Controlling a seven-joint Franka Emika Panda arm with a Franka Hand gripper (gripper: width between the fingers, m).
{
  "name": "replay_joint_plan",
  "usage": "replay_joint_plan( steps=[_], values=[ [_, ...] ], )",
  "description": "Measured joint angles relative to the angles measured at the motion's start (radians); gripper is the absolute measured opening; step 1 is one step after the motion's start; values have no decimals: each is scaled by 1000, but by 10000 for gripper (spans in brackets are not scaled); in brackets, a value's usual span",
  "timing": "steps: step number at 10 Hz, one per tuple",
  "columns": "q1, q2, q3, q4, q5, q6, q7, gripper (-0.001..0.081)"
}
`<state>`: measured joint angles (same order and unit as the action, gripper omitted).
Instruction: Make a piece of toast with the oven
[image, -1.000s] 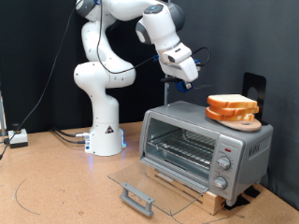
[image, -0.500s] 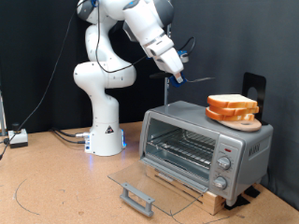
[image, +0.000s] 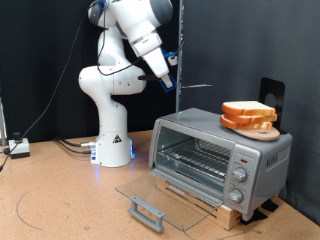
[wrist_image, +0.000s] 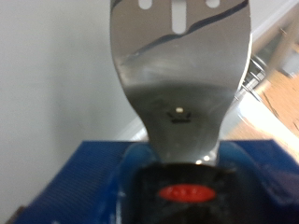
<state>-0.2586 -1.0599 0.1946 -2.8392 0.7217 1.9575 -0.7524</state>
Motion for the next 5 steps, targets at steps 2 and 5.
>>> replay_joint_plan(
  steps=[2,5],
  values=[
    [-37,-3,-51,3,-49,-52,-23,396],
    [-38,13,-20,15,-67,-39,-25,396]
  ],
)
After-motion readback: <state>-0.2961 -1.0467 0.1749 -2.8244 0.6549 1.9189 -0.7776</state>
